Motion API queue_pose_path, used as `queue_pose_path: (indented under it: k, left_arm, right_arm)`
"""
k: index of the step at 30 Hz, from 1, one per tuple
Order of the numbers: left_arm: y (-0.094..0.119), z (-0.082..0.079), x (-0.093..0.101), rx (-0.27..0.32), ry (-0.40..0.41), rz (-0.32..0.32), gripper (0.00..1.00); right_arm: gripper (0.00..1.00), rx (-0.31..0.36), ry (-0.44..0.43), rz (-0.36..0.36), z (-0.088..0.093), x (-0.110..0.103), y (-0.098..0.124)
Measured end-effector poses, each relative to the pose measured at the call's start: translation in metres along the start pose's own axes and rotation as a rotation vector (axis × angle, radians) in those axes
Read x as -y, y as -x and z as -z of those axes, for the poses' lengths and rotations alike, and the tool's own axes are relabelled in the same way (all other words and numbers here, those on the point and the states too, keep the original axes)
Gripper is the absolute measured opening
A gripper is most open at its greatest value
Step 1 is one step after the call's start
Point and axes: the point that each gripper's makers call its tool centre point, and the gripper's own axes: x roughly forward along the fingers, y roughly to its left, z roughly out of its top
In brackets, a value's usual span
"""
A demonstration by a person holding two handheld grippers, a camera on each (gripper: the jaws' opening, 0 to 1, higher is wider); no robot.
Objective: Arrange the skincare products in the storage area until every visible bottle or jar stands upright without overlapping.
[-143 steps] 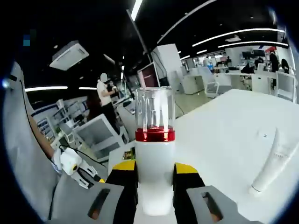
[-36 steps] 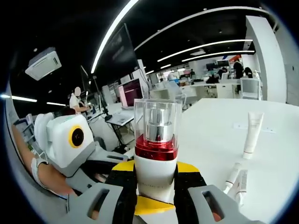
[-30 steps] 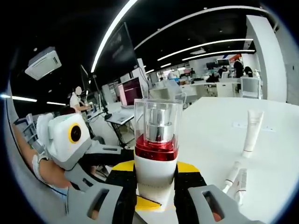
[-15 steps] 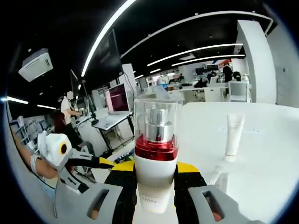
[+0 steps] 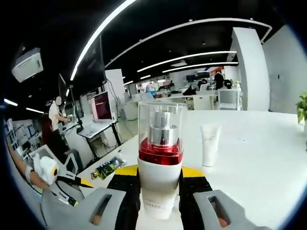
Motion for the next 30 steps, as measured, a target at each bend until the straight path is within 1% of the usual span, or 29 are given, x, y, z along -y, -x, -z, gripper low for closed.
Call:
queue_pose_path:
  k: [1,3,4,5,7,10,14,18,24,28,30]
  left_arm:
    - [-0.002,0.001,0.0,-0.006,0.005,0.0,0.51]
    - [-0.004,0.009,0.0,-0.049,-0.005,-0.005,0.49]
    - [-0.003,0.009,0.0,-0.041,-0.001,-0.003,0.48]
    - [-0.002,0.008,0.001,-0.037,0.001,-0.001,0.47]
    - [-0.002,0.008,0.003,-0.037,-0.017,0.007,0.46]
    - [-0.004,0.011,0.006,-0.053,-0.018,0.015,0.46]
    - [-0.005,0.018,0.007,-0.081,-0.036,0.022,0.43]
    - [-0.006,0.023,0.009,-0.105,-0.05,0.029,0.41]
    - [-0.006,0.026,0.01,-0.123,-0.054,0.032,0.4]
    - [-0.007,0.027,0.012,-0.13,-0.077,0.042,0.4]
    - [-0.007,0.026,0.013,-0.132,-0.09,0.044,0.4]
  right_arm:
    - [0.25,0.0,0.002,0.005,0.0,0.002,0.0]
    - [0.25,0.002,-0.005,0.029,0.0,0.013,-0.001]
    - [0.25,0.012,-0.019,0.046,-0.001,0.02,0.0]
    - [0.25,0.015,-0.021,0.05,-0.002,0.021,0.0]
    - [0.25,0.025,-0.031,0.071,-0.003,0.029,0.0]
    - [0.25,0.03,-0.036,0.097,-0.003,0.039,0.001]
    - [0.25,0.045,-0.043,0.142,-0.003,0.06,0.003]
    - [0.25,0.043,-0.053,0.177,0.0,0.079,0.003]
    - [0.25,0.032,-0.05,0.208,0.001,0.096,0.001]
    - [0.25,0.035,-0.028,0.246,0.0,0.109,-0.001]
    - [0.25,0.037,-0.04,0.254,0.0,0.116,-0.003]
